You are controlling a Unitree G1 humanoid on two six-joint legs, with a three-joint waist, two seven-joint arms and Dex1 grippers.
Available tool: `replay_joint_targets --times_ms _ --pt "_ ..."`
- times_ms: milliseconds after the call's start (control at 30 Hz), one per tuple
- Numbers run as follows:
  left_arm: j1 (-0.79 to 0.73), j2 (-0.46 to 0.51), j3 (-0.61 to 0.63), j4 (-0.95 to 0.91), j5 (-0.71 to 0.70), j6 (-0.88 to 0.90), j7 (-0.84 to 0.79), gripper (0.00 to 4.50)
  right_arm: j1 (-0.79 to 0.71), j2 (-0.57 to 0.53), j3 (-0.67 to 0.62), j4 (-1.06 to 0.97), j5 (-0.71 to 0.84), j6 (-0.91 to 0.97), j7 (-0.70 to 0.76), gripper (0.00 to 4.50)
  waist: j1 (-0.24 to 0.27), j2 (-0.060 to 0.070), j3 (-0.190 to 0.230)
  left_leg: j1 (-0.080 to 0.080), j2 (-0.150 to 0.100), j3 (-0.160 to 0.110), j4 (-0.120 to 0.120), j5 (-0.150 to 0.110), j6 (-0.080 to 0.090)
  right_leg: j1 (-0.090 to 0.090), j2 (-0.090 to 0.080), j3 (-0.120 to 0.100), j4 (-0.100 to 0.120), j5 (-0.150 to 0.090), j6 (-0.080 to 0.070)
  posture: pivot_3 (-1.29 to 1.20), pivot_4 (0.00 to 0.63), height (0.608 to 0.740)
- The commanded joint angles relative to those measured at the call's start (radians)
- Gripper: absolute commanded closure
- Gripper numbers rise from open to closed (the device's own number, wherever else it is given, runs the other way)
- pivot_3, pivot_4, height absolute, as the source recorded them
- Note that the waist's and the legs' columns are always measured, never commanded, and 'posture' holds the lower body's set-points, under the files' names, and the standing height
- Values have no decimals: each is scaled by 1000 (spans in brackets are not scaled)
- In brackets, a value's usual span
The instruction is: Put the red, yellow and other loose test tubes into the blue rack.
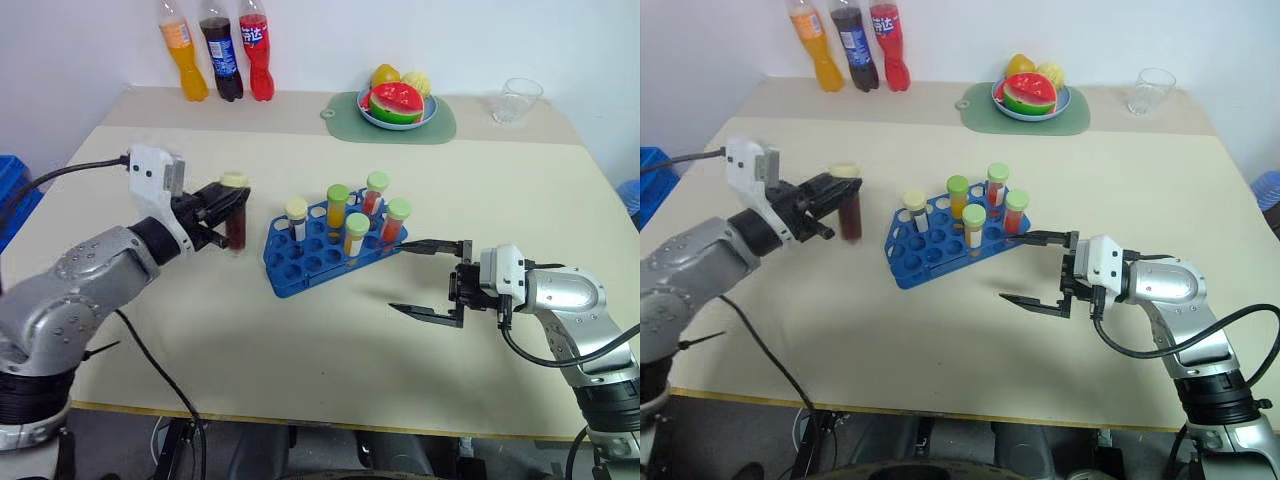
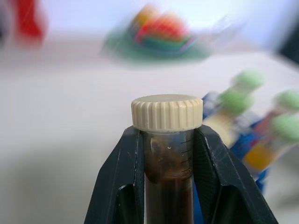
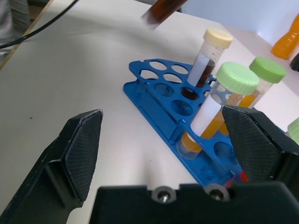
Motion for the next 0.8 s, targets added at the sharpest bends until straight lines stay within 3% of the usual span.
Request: replay_joint_targets --times_ms 33,300,600,800 --pt "17 -85 -53 3 222 -265 -160 3552 19 -16 -49 -29 12 8 -14 0 0 0 0 0 0 0 0 0 0 0 0 0 0 0 0 0 150 740" --pt "16 -326 -186 249 523 -685 -373 3552 85 -50 -119 -81 23 41 -37 0 1 0 0 0 1 1 1 -2 3 0 0 1 -1 1 1 0 150 740" --pt "-8 -482 -244 455 607 -828 -478 3552 186 -99 -220 -168 54 112 -45 0 1 0 0 0 1 1 2 -2 5 1 0 0 0 3 5 0 150 740" --pt "46 -507 -257 416 591 -802 -522 3552 228 -139 -286 -225 82 167 -50 0 -1 0 0 1 1 1 3 -3 5 1 1 0 1 3 5 0 150 740"
